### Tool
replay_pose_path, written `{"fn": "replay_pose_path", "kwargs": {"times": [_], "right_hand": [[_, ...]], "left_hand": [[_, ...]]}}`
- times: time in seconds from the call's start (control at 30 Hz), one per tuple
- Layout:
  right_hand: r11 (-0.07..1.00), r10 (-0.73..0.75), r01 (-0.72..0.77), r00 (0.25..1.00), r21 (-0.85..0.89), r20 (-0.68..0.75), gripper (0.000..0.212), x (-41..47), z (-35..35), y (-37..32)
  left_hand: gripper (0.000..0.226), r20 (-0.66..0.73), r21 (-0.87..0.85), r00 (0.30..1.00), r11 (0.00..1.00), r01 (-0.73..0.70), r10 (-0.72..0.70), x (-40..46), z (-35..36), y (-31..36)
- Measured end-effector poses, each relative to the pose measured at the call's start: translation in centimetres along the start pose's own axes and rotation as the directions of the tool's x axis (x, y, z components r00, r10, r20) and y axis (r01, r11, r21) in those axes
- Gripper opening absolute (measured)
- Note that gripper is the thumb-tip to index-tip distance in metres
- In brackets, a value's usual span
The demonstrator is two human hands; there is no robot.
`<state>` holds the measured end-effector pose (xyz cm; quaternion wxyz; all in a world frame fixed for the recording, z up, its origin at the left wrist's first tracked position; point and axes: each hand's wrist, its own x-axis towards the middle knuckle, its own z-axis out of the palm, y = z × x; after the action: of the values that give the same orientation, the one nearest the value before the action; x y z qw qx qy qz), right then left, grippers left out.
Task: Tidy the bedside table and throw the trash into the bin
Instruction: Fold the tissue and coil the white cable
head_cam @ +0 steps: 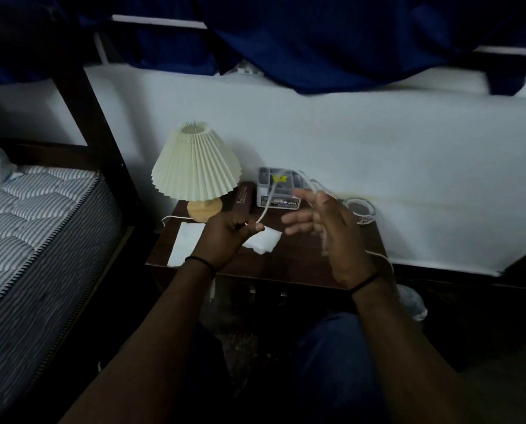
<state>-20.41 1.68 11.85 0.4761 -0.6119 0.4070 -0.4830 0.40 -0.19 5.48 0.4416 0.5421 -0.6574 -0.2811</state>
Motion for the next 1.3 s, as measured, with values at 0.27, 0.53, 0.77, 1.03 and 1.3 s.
{"fn": "replay_pose_path", "kwargs": {"times": [0.27,0.53,0.77,1.03,1.3], "right_hand": [[0.483,-0.285,-0.027,0.94,-0.875,-0.187,0.057,0.0,-3.2,-5.6],[0.58,-0.082,0.153,0.988,-0.8,0.13,0.023,-0.4,-1.5,-4.1],[0.7,-0.271,0.17,0.962,-0.694,-0.038,0.016,1.5,-2.2,-2.0],[0.803,-0.271,0.072,0.928,-0.591,-0.254,0.023,1.9,-1.3,0.0],[0.862,-0.052,0.018,0.997,-0.506,-0.054,0.017,-2.1,3.2,4.9]], "left_hand": [[0.021,-0.037,0.015,0.997,0.998,-0.066,0.067,-1.7,-0.7,5.1],[0.008,-0.034,-0.055,0.99,0.989,-0.14,0.138,-1.0,-0.6,8.2],[0.027,0.212,-0.336,0.973,0.928,0.162,-0.093,-1.6,-1.6,7.1],[0.025,0.463,-0.716,0.887,0.591,0.372,0.003,-2.1,-2.4,8.5],[0.028,0.018,-0.989,0.993,0.142,0.035,-0.116,-1.1,-4.6,10.7]]}}
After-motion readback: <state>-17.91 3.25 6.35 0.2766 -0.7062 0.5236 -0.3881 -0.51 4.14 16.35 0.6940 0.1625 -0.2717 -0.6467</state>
